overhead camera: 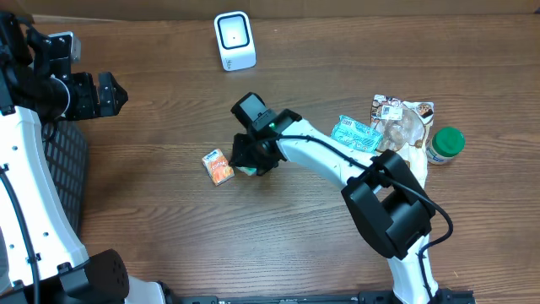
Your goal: Scan the item barcode
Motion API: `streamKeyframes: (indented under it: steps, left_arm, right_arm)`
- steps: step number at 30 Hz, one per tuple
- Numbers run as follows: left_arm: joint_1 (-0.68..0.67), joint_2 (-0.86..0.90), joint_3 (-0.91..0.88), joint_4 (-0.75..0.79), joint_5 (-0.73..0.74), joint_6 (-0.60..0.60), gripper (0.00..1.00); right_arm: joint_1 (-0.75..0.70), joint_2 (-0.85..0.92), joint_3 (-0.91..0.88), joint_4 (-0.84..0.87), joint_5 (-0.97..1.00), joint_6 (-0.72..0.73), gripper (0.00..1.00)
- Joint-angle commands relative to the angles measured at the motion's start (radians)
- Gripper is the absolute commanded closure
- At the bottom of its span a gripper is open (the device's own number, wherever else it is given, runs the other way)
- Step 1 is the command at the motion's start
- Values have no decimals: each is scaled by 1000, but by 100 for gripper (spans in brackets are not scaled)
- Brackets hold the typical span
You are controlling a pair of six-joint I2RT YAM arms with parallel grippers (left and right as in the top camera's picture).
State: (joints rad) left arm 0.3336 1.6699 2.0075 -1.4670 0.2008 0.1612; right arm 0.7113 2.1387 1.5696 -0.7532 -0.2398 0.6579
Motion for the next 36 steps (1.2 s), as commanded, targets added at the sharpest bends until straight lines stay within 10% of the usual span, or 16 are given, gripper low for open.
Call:
streamKeyframes:
  steps: [1,13,17,22,36]
  left_arm:
    - [-12,-2,10,2,1,18,1]
    - [-13,-2,10,2,1,18,0]
    - [-13,-2,10,2,1,18,0]
    - [-13,-2,10,2,1,18,0]
    - [-13,-2,10,2,1,18,0]
  right_arm:
    - [-42,-3,38,-59,11,-159,56]
    - [-196,-3,203,-315,-18,-713,48]
    - [-245,-3,286,-390,-66,-711,49]
    - [-250,1,291,-342,-189,-562,72]
    - [-75,17,142,-180,-139,-392,66]
